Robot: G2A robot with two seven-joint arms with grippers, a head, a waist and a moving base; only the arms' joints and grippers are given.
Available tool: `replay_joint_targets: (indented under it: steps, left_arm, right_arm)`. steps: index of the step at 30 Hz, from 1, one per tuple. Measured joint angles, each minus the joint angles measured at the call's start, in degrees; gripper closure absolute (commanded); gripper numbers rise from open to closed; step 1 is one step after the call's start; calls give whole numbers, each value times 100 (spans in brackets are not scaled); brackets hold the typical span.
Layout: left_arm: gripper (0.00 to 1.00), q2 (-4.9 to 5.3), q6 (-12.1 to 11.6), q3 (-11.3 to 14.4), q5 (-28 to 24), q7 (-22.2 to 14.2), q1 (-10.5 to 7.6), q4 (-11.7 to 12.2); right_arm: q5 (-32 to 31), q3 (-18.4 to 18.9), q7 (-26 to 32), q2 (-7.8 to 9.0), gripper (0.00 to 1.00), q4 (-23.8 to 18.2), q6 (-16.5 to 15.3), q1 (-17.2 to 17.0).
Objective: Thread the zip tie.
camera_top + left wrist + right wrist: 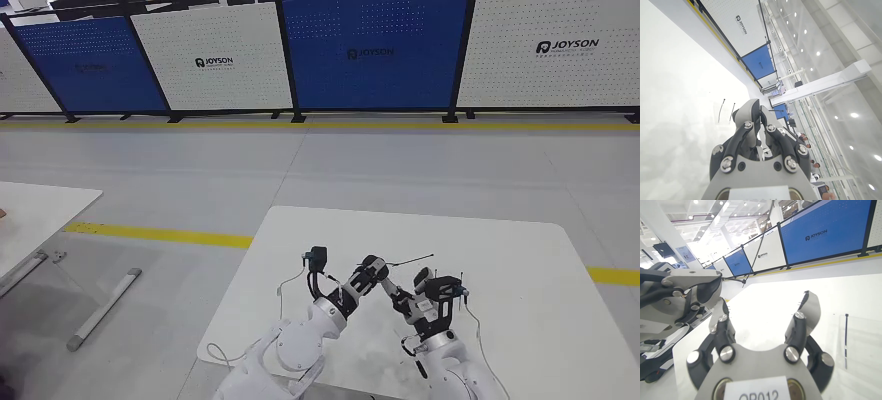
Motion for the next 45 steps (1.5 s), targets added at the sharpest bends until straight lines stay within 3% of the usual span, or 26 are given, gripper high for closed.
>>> replay_joint_targets:
  steps: [11,22,32,33,34,35,41,45]
  left_arm:
    - [100,-6,-46,16,8,-2,9,32]
    - [100,-8,-51,14,31,-18,30,9]
    - [100,-12,-61,24,47,6,27,35]
    - [100,-13,-62,27,50,7,23,40]
    - [100,-14,-61,30,53,5,17,45]
    - [100,-15,-59,31,55,1,14,46]
    - [100,-20,-38,33,60,4,8,49]
    - [100,-25,7,37,56,19,8,63]
  right_arm:
    - [730,247,454,39,0,166,-311,74]
    - [499,168,593,33,0,203,241,185]
    - [544,171,710,41,0,181,209,185]
    - [537,169,776,44,13,193,204,200]
    - [531,163,847,48,51,206,196,222]
    - [537,157,891,50,56,215,168,234]
    - [734,182,1068,76,67,272,-207,288]
    - [814,187,1137,94,62,265,-414,298]
